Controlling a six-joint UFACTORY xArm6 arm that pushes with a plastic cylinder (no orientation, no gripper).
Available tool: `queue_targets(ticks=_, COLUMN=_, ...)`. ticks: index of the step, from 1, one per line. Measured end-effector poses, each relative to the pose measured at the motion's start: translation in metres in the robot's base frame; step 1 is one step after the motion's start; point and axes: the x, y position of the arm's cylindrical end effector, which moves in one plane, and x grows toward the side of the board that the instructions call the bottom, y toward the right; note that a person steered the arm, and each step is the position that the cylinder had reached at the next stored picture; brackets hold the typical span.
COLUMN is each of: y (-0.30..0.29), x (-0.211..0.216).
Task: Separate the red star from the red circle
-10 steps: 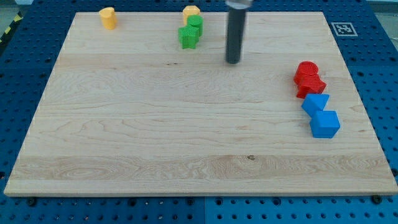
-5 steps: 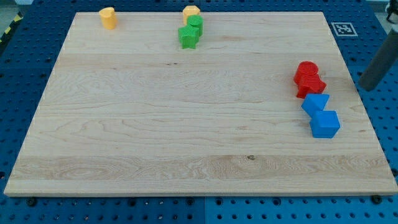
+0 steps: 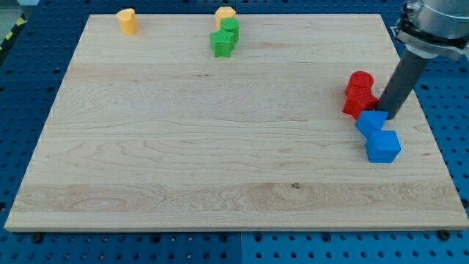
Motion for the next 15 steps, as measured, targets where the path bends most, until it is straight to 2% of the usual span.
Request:
queue_targets(ticks=1, y=-0.024, x=-0.003)
queue_targets(ticks=4, y=-0.068, x=-0.047)
queue_targets(ticks=5, y=-0.087, x=-0.032)
queue_targets(ticks=7, y=-0.166, x=-0.034)
queue_targets(ticks=8, y=-0.175, x=-0.052)
queue_targets(ticks=10, y=-0.130, x=-0.063)
queue_targets(ticks=13, y=-0.115, x=-0.054)
queue_targets(ticks=15, y=-0.067, x=-0.054)
